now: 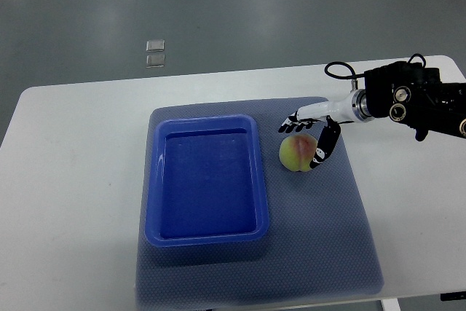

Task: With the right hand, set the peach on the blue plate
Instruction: 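Close the right hand fingers around the peach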

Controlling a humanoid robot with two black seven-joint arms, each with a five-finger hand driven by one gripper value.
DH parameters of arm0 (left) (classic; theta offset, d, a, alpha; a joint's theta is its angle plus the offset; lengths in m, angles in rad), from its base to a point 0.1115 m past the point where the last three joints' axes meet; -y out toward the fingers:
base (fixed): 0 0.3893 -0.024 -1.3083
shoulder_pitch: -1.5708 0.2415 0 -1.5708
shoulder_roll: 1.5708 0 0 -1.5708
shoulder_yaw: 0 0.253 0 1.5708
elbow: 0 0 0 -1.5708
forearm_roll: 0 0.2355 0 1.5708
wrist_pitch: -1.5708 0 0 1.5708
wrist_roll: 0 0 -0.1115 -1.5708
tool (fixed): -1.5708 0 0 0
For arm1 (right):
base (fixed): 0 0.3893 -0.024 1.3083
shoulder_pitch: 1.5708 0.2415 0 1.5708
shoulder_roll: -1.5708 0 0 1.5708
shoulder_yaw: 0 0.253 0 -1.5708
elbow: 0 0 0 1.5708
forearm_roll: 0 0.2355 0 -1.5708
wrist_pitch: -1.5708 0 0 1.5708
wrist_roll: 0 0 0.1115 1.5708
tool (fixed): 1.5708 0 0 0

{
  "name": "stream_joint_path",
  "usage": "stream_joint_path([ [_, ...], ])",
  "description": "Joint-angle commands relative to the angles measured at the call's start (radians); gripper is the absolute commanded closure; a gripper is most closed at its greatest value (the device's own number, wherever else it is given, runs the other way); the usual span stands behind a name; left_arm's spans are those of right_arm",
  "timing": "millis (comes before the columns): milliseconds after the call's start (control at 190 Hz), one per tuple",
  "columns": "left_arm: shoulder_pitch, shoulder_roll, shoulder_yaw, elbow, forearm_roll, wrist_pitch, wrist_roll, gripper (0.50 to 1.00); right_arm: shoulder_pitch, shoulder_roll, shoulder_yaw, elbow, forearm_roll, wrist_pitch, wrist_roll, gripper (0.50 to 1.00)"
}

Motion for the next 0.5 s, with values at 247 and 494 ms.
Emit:
stream_joint_path([
  [247,0.0,0.0,-0.002,0.002,0.0,0.0,0.0,0.5,-0.044,0.015,0.0,-0.013,-0.049,-0.063,0.024,0.65],
  [494,0.0,0.0,-0.002,0.003,0.0,0.002,0.0,0.5,-0.067,0.021,0.006,-0.018,-0.064,-0.074,0.03,0.799],
])
